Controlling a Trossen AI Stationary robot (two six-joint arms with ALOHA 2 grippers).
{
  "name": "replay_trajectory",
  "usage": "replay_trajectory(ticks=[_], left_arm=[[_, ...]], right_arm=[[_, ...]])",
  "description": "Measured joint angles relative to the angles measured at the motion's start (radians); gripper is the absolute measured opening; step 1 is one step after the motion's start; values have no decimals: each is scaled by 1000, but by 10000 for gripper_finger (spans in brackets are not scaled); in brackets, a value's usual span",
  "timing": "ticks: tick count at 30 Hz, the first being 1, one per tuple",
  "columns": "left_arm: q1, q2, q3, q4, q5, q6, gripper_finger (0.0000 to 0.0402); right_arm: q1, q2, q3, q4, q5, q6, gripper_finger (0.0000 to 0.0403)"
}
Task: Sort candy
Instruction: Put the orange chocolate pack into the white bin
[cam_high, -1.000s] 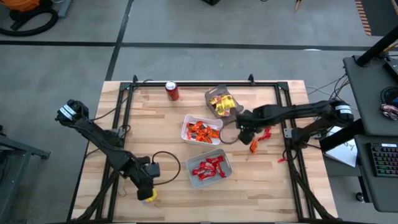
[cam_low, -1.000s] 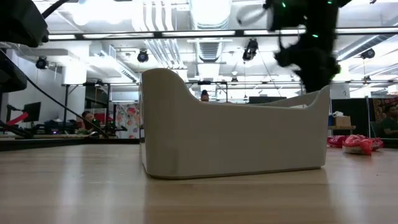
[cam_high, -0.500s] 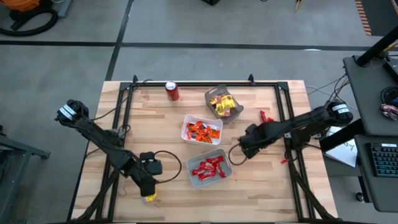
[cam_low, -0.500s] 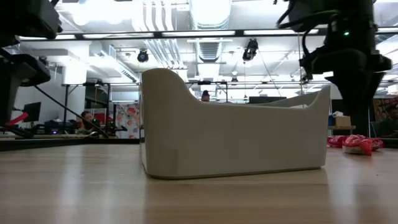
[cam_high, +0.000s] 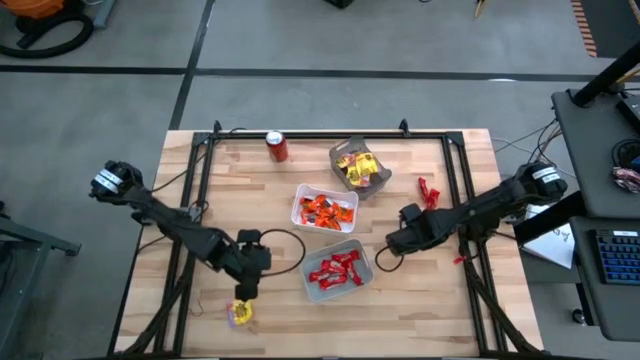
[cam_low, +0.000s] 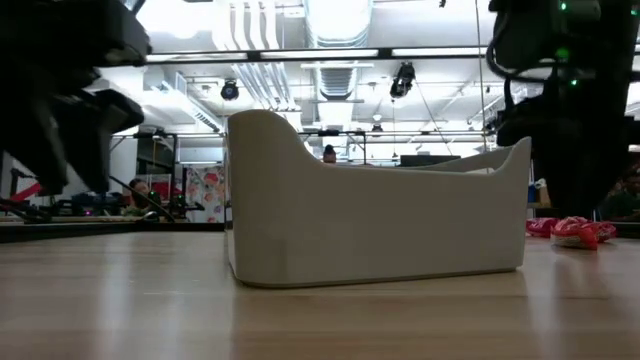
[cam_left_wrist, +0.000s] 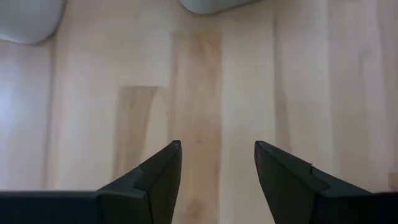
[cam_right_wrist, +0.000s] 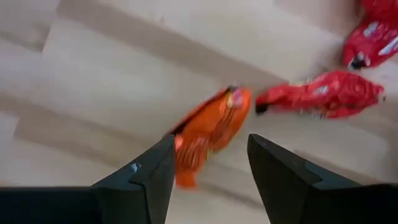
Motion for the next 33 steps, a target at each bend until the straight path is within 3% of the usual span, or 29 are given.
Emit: replay_trajectory(ticks=[7,14,18,27,33], left_arm=[[54,0,0,9,-1,59,186],[81,0,0,23,-8,89,186],[85,0,0,23,-26,89,186],[86,0,0,33,-41,72,186],[83,0,0,27,-45,26,186]], right_arm=[[0,31,-60,133,32,53,191],[0,90,-70,153,34,63,183],[0,101,-62,155,37,34,148],[0,41,-18,138,29,-135,24],[0,-91,46,129,51,-315,18]])
